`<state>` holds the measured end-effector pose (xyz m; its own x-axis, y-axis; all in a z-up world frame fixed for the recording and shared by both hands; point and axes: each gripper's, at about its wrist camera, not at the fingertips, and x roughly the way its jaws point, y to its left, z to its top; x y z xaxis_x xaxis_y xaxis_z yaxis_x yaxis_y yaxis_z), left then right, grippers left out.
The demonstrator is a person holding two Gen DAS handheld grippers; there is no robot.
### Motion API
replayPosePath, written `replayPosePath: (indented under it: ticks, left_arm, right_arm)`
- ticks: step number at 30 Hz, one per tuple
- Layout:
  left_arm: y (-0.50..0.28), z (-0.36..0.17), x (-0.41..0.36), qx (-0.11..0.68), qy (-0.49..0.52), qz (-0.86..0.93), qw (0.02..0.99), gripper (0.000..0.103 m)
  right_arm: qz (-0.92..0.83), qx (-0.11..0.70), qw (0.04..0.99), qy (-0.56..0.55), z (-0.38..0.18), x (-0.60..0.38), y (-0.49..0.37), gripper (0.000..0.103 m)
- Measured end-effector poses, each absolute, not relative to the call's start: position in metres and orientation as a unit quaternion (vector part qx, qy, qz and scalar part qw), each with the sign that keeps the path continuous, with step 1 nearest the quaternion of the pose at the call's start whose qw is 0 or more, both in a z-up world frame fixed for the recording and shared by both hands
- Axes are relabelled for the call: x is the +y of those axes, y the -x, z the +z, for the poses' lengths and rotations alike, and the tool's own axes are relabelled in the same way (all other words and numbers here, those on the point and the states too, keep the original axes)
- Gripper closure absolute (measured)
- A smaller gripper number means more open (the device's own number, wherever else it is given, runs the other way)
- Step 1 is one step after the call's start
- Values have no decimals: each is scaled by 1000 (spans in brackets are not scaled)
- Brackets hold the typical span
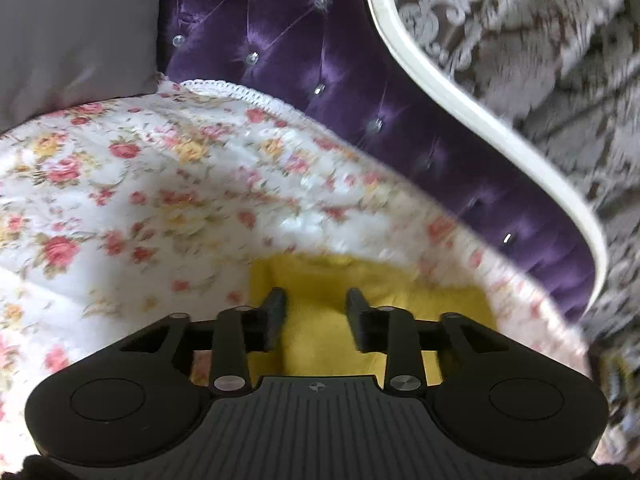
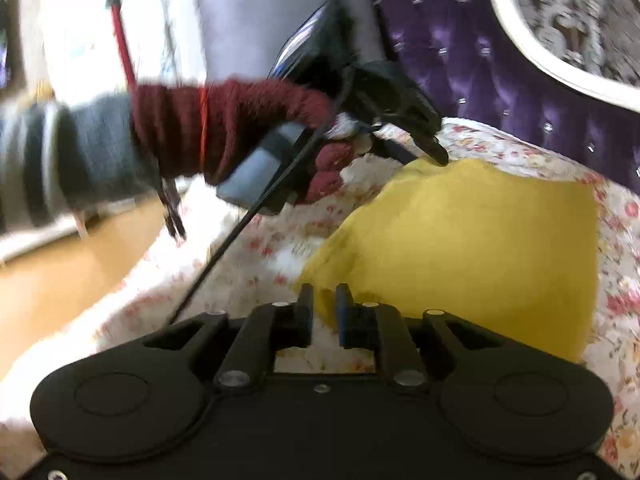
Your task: Fold small clothes
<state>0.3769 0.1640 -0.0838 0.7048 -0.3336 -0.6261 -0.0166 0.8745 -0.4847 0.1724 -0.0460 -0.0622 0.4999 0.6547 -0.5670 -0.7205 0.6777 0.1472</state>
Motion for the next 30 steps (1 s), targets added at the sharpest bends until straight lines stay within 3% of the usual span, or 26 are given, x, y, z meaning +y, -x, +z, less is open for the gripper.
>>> replayPosePath:
  ticks: [3,5,6,7,10,18,24,30]
  left_arm:
    - [-387,-74,160,364,204,-52,907,67]
    - [-384,-69,161,366,206,-53,906,61]
    - [-381,-66,162,371,208,-58,903,48]
    - [-375,-65,162,375,209,-64,901,37]
    - [-347,-63,163,378,199,-80,901,23]
    - [-263,-71,149,390,215,-101,890,23]
    - [-219,-74,125,398,202,-121,887,23]
    - [-220,-92,105,414,173,-115,886,23]
  right_arm:
    - [379,309,872,-13,-50,-74,-188,74]
    - [350,311,882,-57,-45,-98,-205,55]
    - [336,309,887,-76,-44,-110,-212,47]
    - [322,308,891,-90,-43,-121,-220,46]
    - [288,311,899,-107,-43,-143,-243,46]
    - [278,366,883,-91,-63,-158,-236,46]
    - [272,344,898,30,-60,-150,-169,46]
    - [227,342,908,80,-71,-139,-147,47]
